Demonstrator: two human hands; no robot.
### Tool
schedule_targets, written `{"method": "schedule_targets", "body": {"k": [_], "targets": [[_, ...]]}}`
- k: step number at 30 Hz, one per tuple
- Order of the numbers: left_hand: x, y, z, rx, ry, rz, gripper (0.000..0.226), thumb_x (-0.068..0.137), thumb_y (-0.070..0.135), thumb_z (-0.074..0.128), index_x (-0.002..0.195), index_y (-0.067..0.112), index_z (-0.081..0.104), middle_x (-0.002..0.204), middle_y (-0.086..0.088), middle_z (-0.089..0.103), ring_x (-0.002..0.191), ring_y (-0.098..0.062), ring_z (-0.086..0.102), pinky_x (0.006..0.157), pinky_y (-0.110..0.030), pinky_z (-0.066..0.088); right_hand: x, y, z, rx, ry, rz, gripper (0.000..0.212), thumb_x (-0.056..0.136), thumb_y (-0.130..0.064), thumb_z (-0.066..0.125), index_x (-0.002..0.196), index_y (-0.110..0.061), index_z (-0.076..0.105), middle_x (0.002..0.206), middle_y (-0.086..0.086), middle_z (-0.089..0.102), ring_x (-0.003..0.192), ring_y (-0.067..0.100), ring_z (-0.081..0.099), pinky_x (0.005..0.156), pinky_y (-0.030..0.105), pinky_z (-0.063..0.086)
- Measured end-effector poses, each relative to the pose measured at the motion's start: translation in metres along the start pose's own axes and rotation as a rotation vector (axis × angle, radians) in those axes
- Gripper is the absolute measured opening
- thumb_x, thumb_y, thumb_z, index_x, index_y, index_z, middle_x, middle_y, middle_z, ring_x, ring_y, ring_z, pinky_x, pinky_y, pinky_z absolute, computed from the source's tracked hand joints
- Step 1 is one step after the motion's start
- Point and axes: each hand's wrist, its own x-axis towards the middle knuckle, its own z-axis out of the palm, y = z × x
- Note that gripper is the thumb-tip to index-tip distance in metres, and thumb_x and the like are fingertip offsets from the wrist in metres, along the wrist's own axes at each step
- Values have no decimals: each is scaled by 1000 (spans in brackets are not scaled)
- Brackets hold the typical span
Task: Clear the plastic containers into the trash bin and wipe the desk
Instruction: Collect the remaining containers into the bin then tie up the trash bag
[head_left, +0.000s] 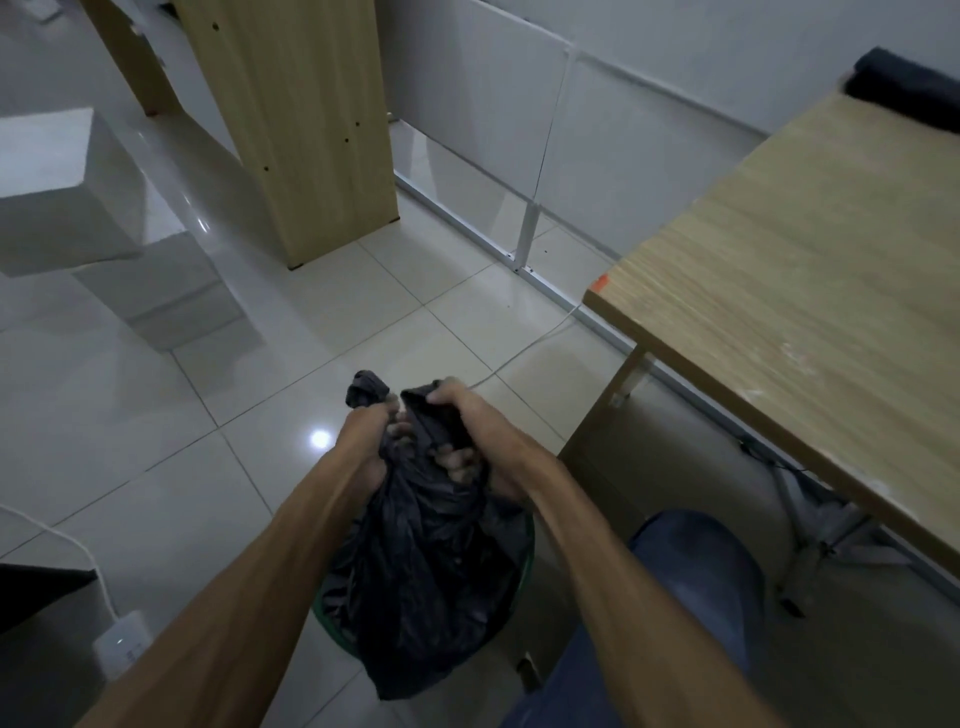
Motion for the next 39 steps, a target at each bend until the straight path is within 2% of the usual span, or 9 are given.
{"method": "schedule_targets", "body": {"k": [5, 9, 12, 18, 22, 25, 28, 33, 39], "targets": [[-9, 7, -14, 156, -274, -123, 26, 75, 31, 54, 91, 13, 45, 72, -5, 39, 49, -19, 33, 50, -27, 26, 4, -7, -14, 409, 22, -48, 34, 95, -27, 26, 89, -7, 53, 72, 5, 39, 58, 15, 33, 55, 30, 31], [-12, 13, -17, 139, -372, -95, 50, 76, 26, 49, 122, 10, 57, 111, -18, 50, 91, -33, 49, 75, -41, 41, 9, 0, -17, 395, 117, -90, 15, 103, -5, 38, 107, -2, 52, 77, 9, 47, 60, 16, 44, 51, 27, 38], [-10, 14, -11, 137, -281, -93, 24, 99, 16, 46, 109, 1, 62, 110, -23, 62, 87, -35, 66, 88, -44, 54, 8, 4, -20, 395, 75, -147, 26, 103, 3, 49, 125, 3, 64, 95, 13, 66, 69, 16, 60, 53, 22, 50], [-8, 9, -6, -26, -209, -6, 32, 101, 9, 44, 111, -12, 67, 112, -34, 66, 79, -38, 71, 63, -40, 63, 7, 10, -14, 227, 1, -171, 28, 95, 7, 64, 116, -11, 67, 105, 8, 76, 83, 18, 72, 63, 25, 59], [-12, 10, -2, 38, -337, 30, 48, 90, 18, 66, 129, -10, 63, 138, -35, 57, 114, -46, 63, 98, -51, 56, 12, 17, -13, 332, 202, -126, 54, 84, 3, 81, 121, -9, 43, 116, 20, 73, 87, 27, 74, 70, 37, 61], [-33, 17, 2, 101, -421, -7, 63, 95, 42, 55, 135, -6, 60, 130, -23, 63, 118, -40, 61, 101, -47, 54, 11, 21, -16, 422, 321, -96, 88, 67, -5, 95, 138, -2, 43, 114, 23, 74, 97, 36, 77, 85, 49, 63], [-47, 20, 1, 175, -611, 34, 52, 100, 36, 49, 132, -2, 64, 131, -24, 66, 115, -36, 66, 100, -42, 56, 8, 20, -18, 458, 295, -80, 65, 75, -3, 90, 131, 0, 58, 110, 22, 77, 100, 37, 76, 89, 50, 62], [-39, 9, 12, 258, -334, 230, 36, 101, 27, 64, 114, -5, 72, 115, -28, 73, 96, -33, 73, 88, -39, 62, 7, 20, -16, 468, 242, -93, 26, 85, -3, 82, 96, -15, 62, 98, 17, 73, 83, 27, 73, 63, 34, 60], [-30, 12, 15, 463, -59, 373, 44, 105, 43, 53, 96, 6, 75, 92, -12, 78, 88, -27, 76, 76, -35, 60, 5, 19, -1, -162, 426, -135, 57, 60, -52, 95, 79, -28, 47, 86, 2, 63, 84, 32, 70, 78, 50, 61]]}}
